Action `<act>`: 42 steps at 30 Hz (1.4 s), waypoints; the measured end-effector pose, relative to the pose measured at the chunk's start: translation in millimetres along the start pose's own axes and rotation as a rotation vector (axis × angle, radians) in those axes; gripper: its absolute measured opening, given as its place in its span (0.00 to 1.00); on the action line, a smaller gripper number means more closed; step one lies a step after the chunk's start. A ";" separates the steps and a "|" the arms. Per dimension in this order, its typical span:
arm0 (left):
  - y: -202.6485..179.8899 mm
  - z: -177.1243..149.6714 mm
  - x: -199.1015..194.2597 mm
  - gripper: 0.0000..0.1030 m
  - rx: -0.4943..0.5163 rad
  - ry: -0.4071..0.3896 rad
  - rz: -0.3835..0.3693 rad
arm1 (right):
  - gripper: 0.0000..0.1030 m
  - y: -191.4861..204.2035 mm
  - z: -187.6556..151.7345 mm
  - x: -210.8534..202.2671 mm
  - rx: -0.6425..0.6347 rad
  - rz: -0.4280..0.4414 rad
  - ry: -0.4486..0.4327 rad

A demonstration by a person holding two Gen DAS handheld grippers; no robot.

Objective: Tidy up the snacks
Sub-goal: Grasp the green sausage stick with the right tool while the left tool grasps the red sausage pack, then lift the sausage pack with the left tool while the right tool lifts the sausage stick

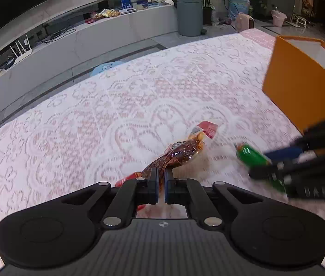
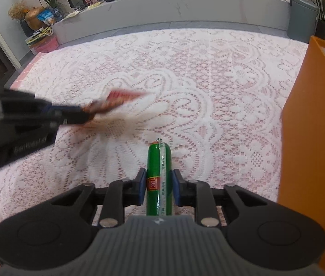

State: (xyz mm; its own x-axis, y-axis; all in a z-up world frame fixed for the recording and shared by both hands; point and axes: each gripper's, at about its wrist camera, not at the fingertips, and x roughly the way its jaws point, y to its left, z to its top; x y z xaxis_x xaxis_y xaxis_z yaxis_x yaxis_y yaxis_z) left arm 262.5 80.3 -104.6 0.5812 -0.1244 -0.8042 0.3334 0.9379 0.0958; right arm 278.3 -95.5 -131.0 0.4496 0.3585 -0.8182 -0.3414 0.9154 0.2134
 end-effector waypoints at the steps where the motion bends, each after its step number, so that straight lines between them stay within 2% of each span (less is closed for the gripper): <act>1: -1.4 -3.3 -4.3 0.03 -0.004 0.004 -0.005 | 0.21 1.1 0.3 -3.2 -0.004 0.002 -0.008; 5: -13.1 -13.9 -24.2 0.02 -0.005 0.012 -0.014 | 0.21 3.9 0.4 -13.2 -0.013 0.034 -0.028; 10: -39.4 -30.1 -37.4 0.02 0.042 0.056 -0.014 | 0.21 11.3 -4.2 -19.7 -0.024 0.093 -0.004; 13: -47.9 -34.5 -46.0 0.02 0.046 0.037 -0.006 | 0.21 15.1 -11.2 -22.0 -0.031 0.109 0.019; 18: -51.7 -32.5 -73.5 0.02 0.000 0.024 -0.031 | 0.21 16.0 -20.7 -39.3 -0.013 0.146 0.017; 25: -43.2 -33.4 -102.8 0.02 -0.168 0.118 -0.136 | 0.21 21.6 -37.7 -64.5 0.018 0.190 -0.014; 27: -39.4 -38.1 -103.5 0.02 -0.216 0.144 -0.169 | 0.21 25.2 -45.5 -67.0 0.016 0.192 -0.008; 35: -25.7 -54.5 -85.7 0.02 -0.303 0.203 -0.162 | 0.21 31.9 -63.0 -57.8 0.007 0.177 0.040; 42: -14.3 -56.2 -70.7 0.02 -0.334 0.191 -0.156 | 0.21 33.9 -63.6 -40.9 -0.004 0.215 0.045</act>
State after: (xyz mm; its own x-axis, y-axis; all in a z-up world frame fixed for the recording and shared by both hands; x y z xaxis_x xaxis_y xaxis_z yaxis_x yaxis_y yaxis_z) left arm 174.9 93.9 -82.1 0.3843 -0.2402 -0.8914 0.1289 0.9701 -0.2058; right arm 195.9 -90.7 -124.3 0.3291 0.5367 -0.7769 -0.4288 0.8180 0.3834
